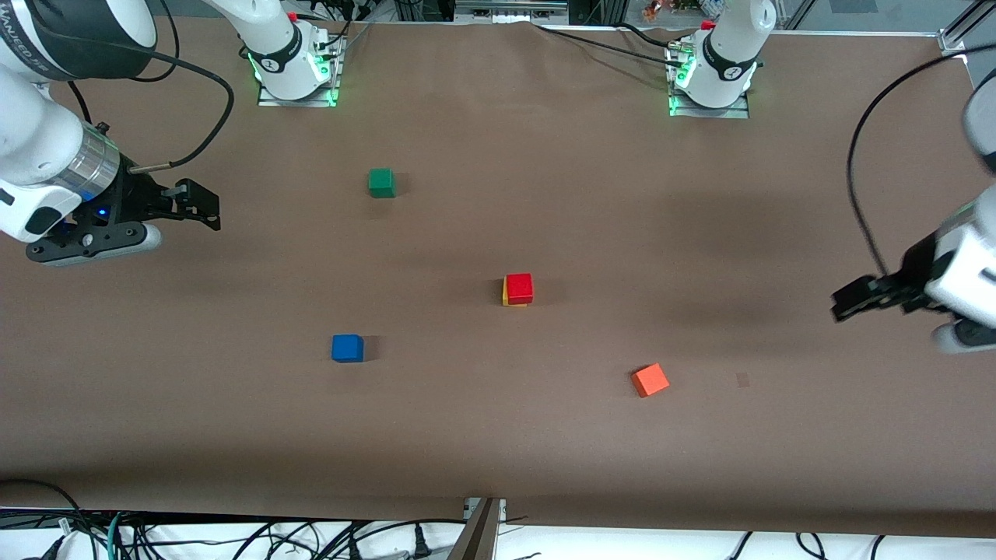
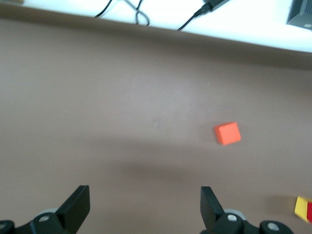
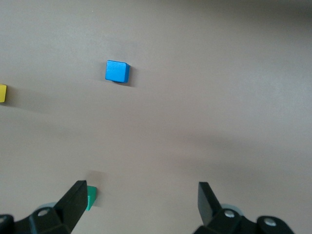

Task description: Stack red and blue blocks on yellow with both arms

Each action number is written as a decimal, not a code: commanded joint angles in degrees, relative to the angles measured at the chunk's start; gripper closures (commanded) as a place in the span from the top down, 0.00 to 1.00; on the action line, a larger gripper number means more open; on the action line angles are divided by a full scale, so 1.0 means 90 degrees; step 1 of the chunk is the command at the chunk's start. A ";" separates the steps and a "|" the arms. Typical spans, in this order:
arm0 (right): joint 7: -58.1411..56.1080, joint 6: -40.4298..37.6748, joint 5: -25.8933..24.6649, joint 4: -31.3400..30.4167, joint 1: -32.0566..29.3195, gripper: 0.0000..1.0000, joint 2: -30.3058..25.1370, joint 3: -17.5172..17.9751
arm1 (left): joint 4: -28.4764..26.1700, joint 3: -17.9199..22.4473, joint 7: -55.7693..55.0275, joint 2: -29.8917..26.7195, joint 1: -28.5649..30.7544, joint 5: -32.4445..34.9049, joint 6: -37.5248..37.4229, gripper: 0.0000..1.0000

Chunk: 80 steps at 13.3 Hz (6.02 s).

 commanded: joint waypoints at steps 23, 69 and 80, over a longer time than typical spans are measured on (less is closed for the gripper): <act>0.0038 0.2261 0.0281 0.0300 0.0704 1.00 0.2389 0.0095 | -0.1004 0.0272 0.0524 -0.1038 0.0269 -0.0553 -0.1307 1.00; 0.4882 0.2486 0.0615 0.2663 0.3742 0.20 0.4393 0.0056 | -0.0867 0.0282 0.0642 -0.0911 0.0346 -0.0572 -0.1307 1.00; 0.4912 0.3084 0.0402 0.2654 0.3761 0.21 0.4531 0.0047 | -0.0867 0.0272 0.0642 -0.0911 0.0376 -0.0582 -0.1307 1.00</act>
